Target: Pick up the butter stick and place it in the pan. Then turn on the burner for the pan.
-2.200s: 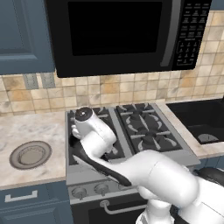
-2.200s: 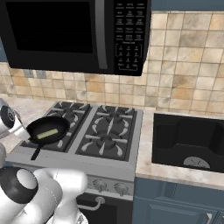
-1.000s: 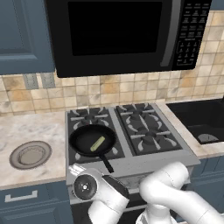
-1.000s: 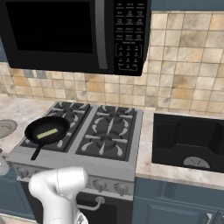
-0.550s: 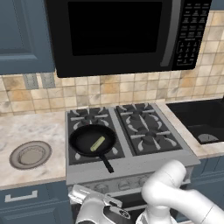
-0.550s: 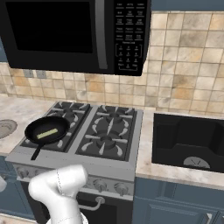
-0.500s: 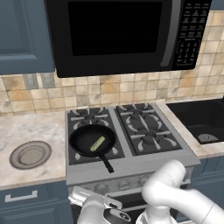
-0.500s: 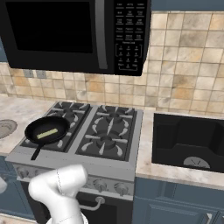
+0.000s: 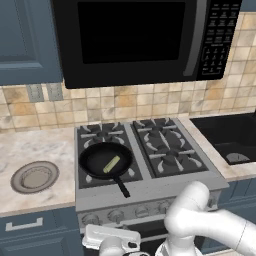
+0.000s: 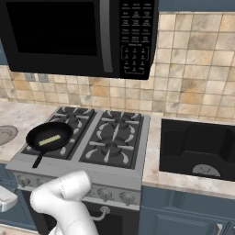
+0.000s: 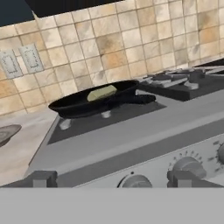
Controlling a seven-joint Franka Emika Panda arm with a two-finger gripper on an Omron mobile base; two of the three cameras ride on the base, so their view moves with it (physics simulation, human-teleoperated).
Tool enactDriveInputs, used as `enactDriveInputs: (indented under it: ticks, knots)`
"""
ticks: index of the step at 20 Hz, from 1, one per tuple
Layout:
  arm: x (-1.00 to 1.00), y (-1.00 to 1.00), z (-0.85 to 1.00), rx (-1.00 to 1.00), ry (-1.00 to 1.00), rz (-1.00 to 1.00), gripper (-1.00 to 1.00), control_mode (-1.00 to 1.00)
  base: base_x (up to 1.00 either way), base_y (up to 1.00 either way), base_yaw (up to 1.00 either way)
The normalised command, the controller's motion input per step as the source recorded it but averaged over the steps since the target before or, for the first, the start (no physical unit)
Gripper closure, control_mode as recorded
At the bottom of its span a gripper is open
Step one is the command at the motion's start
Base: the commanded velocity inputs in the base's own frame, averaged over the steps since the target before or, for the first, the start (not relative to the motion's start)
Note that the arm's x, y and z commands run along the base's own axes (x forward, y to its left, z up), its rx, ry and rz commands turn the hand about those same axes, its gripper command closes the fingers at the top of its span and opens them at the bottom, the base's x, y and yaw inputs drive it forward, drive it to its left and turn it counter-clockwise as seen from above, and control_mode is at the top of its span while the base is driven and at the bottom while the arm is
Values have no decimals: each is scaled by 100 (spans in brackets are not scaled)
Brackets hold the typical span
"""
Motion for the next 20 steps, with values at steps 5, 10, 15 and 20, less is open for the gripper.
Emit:
enactDriveInputs:
  ticks: [5,10,15,20]
  knots:
    - [3,13,-20,-10,-2,3,-100,-100,0,0,0]
    - [10,28,-29,-6,0,0,-100,-100,0,0,0]
    - [15,28,-26,-1,-2,0,-100,-100,0,0,0]
    - [10,23,-26,0,-5,0,-100,-100,0,0,0]
